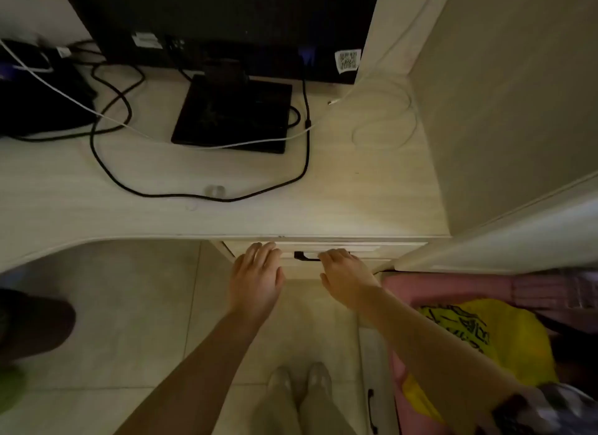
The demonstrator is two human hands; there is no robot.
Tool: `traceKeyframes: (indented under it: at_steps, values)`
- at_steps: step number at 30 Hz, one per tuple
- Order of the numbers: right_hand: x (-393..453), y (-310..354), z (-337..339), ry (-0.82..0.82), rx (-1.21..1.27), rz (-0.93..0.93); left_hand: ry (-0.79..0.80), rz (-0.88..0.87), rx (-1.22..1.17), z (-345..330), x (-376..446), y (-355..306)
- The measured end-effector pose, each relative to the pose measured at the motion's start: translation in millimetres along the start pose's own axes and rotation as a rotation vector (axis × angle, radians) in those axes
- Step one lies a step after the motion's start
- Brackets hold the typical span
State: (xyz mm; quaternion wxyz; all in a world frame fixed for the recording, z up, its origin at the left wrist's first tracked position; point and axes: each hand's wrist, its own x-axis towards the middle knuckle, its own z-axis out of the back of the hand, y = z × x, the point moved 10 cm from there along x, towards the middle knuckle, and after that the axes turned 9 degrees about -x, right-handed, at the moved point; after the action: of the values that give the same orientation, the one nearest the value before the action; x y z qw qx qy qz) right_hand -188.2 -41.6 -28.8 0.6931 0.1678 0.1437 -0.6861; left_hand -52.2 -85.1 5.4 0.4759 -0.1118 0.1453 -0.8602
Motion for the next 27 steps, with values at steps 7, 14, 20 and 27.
traceKeyframes:
  at_steps: [7, 14, 20, 27]
  values:
    - [31, 4, -42, 0.13, 0.031, -0.051, -0.064, -0.038, -0.004, -15, -5, 7]
    - [31, 1, -38, 0.115, 0.074, -0.128, -0.013, -0.062, -0.011, -22, -8, 12]
    - [6, 13, -49, 0.113, 0.049, -0.108, 0.05, -0.076, -0.005, -26, -10, 15]
    - [-22, 25, -60, 0.08, 0.066, -0.1, 0.138, -0.035, 0.086, -49, -16, 23]
